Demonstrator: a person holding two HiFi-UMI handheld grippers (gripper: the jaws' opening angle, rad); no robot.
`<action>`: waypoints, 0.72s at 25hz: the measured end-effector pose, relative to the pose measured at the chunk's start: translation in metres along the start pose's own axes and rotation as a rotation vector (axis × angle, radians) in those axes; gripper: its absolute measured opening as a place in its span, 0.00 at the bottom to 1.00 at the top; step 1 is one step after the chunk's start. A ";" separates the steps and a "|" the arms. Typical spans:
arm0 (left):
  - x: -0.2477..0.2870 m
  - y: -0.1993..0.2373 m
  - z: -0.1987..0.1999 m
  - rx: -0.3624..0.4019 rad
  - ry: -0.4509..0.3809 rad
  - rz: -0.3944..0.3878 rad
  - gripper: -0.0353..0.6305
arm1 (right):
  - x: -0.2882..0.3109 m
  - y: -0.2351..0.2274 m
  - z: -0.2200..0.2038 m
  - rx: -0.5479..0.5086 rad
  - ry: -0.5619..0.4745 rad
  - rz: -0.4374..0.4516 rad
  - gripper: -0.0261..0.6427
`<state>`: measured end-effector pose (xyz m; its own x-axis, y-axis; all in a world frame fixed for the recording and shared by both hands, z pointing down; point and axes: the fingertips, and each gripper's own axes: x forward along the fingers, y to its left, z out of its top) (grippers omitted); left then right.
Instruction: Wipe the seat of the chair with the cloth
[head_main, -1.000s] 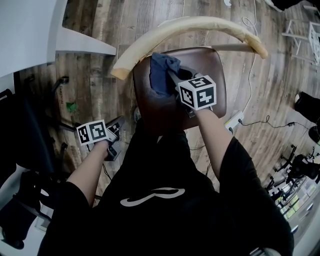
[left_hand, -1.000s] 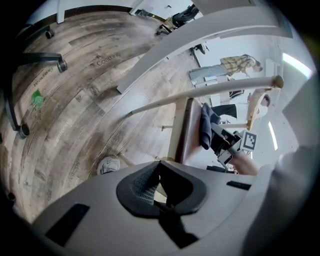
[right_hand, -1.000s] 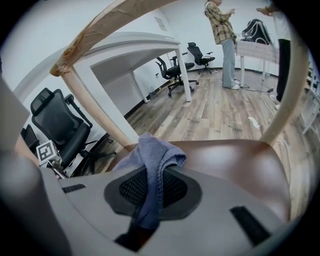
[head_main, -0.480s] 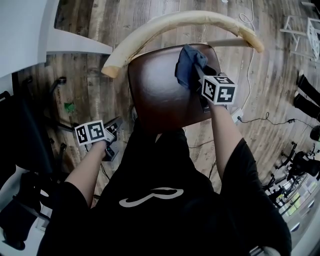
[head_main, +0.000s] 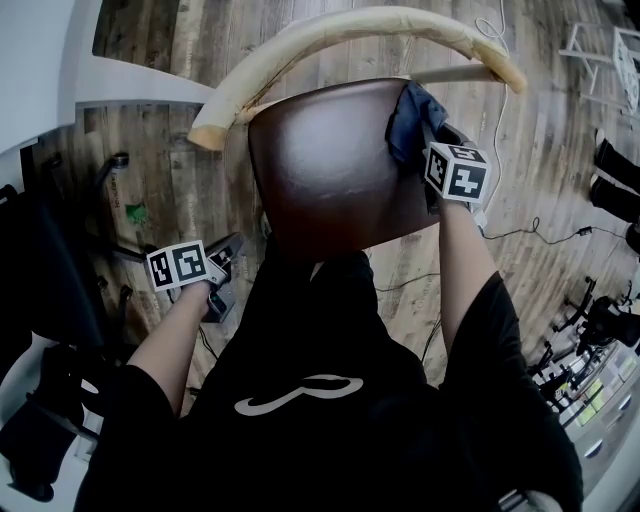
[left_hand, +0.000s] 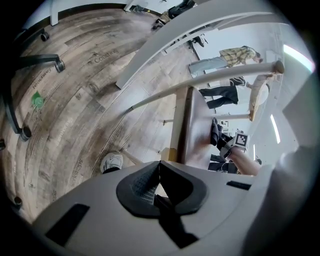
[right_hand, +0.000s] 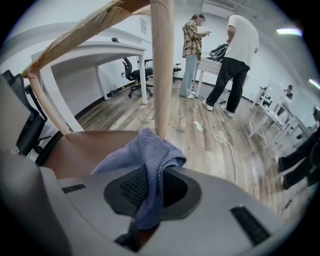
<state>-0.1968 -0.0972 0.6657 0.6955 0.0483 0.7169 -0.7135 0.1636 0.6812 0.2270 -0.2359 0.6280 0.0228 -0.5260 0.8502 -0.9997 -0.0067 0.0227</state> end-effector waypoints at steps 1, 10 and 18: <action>0.000 0.001 0.000 0.001 0.001 0.001 0.07 | 0.000 -0.005 -0.001 -0.009 0.009 -0.011 0.11; 0.000 0.002 -0.005 -0.002 -0.005 0.000 0.07 | -0.003 -0.006 0.002 -0.004 0.004 -0.016 0.11; 0.000 0.000 -0.007 -0.008 -0.025 -0.012 0.07 | -0.054 0.048 0.034 -0.149 -0.136 0.110 0.11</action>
<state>-0.1964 -0.0899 0.6651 0.7017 0.0218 0.7122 -0.7043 0.1723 0.6887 0.1773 -0.2366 0.5659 -0.0970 -0.6268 0.7731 -0.9840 0.1769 0.0200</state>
